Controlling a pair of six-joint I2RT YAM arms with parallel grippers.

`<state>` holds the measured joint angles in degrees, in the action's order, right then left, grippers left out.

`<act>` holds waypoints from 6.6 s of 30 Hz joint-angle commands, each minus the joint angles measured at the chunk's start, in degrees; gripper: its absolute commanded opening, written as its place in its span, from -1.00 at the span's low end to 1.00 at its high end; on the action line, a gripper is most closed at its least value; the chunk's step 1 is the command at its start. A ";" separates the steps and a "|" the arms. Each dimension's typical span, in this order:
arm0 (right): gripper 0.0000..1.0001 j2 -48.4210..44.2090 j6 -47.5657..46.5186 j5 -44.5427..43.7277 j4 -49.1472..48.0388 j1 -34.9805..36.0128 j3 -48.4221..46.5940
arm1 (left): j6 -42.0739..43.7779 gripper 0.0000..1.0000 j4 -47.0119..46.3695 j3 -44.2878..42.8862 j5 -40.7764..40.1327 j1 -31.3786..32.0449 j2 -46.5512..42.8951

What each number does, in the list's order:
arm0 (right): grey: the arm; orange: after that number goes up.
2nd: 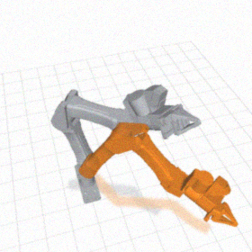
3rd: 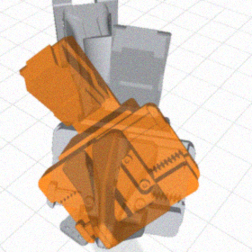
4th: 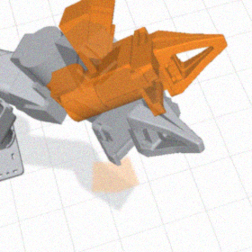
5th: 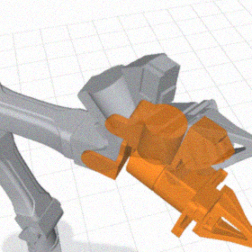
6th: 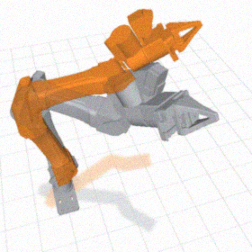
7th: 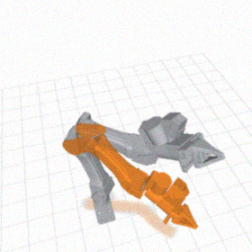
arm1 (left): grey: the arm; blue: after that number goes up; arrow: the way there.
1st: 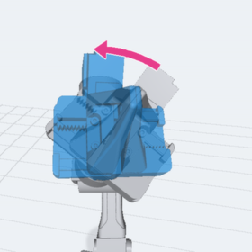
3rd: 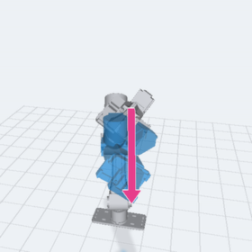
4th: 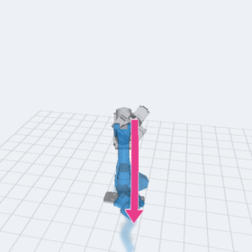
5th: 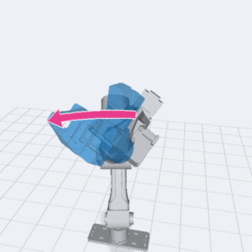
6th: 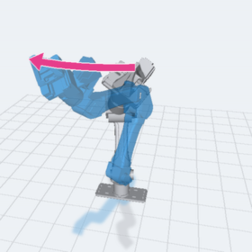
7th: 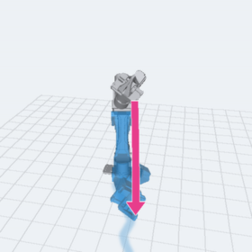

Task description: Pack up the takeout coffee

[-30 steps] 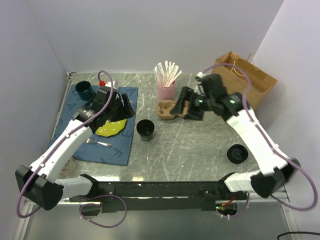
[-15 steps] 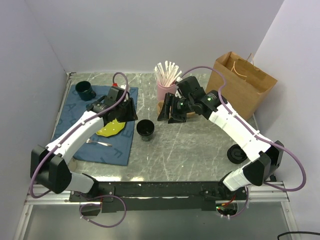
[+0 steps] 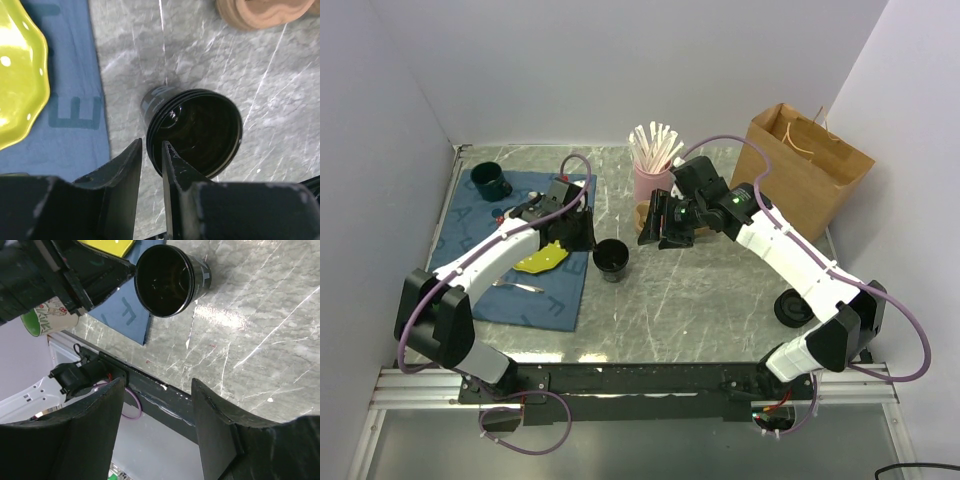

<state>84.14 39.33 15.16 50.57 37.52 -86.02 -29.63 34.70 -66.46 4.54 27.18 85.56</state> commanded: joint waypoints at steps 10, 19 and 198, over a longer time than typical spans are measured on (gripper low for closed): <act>0.26 -3.54 -0.40 -1.18 -1.96 0.36 1.99 | 1.32 -0.53 -1.57 0.80 1.71 -0.11 0.84; 0.25 -3.02 -0.48 -0.66 -1.96 0.36 1.99 | 1.24 -0.63 -1.91 0.89 2.32 -0.11 1.01; -0.09 3.85 -1.10 3.74 -8.47 -0.69 -1.17 | 1.06 -0.98 18.74 -21.69 12.16 -4.68 3.65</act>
<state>93.43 37.08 19.14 41.47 37.34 -82.98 -29.34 51.86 -83.72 17.54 22.72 90.98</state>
